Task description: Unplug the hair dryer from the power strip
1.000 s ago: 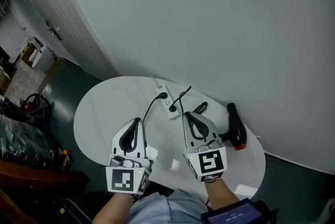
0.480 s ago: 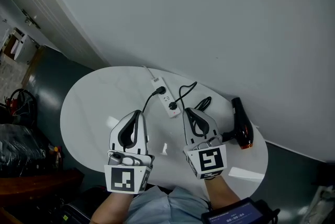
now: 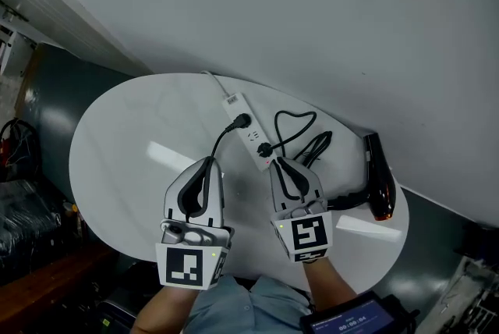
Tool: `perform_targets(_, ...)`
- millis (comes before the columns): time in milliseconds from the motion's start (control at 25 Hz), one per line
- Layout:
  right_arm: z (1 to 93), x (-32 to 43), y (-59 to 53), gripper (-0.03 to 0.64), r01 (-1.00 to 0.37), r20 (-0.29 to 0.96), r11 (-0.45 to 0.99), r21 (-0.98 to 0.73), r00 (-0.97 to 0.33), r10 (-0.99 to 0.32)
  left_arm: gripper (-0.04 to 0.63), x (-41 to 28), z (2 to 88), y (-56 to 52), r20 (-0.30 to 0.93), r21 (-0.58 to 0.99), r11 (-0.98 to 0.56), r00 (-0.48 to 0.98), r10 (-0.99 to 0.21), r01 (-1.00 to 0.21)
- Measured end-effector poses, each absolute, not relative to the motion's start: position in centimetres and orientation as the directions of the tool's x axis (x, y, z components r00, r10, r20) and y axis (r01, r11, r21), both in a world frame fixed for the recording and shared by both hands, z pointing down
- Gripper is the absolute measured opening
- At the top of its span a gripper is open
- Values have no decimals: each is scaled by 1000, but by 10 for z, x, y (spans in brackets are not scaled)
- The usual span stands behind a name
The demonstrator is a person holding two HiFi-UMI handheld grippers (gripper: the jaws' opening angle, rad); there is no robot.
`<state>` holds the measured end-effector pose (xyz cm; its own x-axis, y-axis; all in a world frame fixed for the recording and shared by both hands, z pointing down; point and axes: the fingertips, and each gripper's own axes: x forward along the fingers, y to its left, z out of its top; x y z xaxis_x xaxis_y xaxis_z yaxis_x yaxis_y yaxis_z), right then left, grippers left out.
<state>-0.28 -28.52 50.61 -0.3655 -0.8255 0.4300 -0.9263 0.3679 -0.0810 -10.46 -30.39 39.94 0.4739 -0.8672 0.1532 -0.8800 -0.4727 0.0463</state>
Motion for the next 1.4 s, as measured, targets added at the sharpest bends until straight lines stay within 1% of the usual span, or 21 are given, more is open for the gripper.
perform_targets(40,513,-4,-287,19,-926,442,369,-80,-365,-819,-2,-104,407,-307,168,55,-473,475,-864,-879)
perform_targets(80,518,-5,-288,69,-924,449,376,-73,-367,-815,-2,-104,414,-310,180,62,-474,476,-861,-879)
perform_targets(120,523,-6,-291,97,-920,445,388,-60,-373,-814,-2,-104,420,-312,190,67,-474,478,-858,-878)
perform_targets(240,529,-10,-299,109,-910,426,413,-21,-382,-820,-2,-104,436,-320,221,84,-479,485,-846,-874)
perform_targets(400,532,-12,-305,107,-917,422,398,-21,-369,-828,-2,-102,453,-325,275,141,-462,483,-831,-875)
perform_targets(520,535,-14,-310,107,-921,423,388,-24,-361,-831,-2,-100,458,-328,267,135,-486,504,-822,-864)
perform_targets(560,537,-14,-312,103,-920,429,392,-9,-358,-830,-2,-99,459,-330,260,133,-492,509,-821,-861)
perform_targets(680,541,-17,-316,57,-912,453,408,30,-352,-819,-2,-99,462,-335,255,137,-494,512,-820,-859)
perform_targets(760,540,-17,-317,51,-917,451,399,19,-349,-822,-2,-99,462,-337,254,137,-495,514,-820,-858)
perform_targets(840,534,-17,-318,49,-927,426,376,4,-338,-839,-2,-99,461,-338,254,140,-496,515,-819,-857)
perform_targets(960,511,-14,-325,48,-955,343,286,-74,-294,-892,-2,-101,463,-339,273,157,-481,506,-818,-863)
perform_targets(1040,494,-10,-329,49,-962,315,252,-106,-272,-909,-2,-101,462,-339,269,157,-482,506,-819,-862)
perform_targets(1240,455,1,-333,49,-965,268,245,-94,-262,-927,-2,-97,458,-333,290,188,-460,496,-818,-868)
perform_targets(1400,445,10,-323,51,-967,248,243,-72,-254,-935,-2,-88,447,-326,265,181,-480,512,-817,-859)
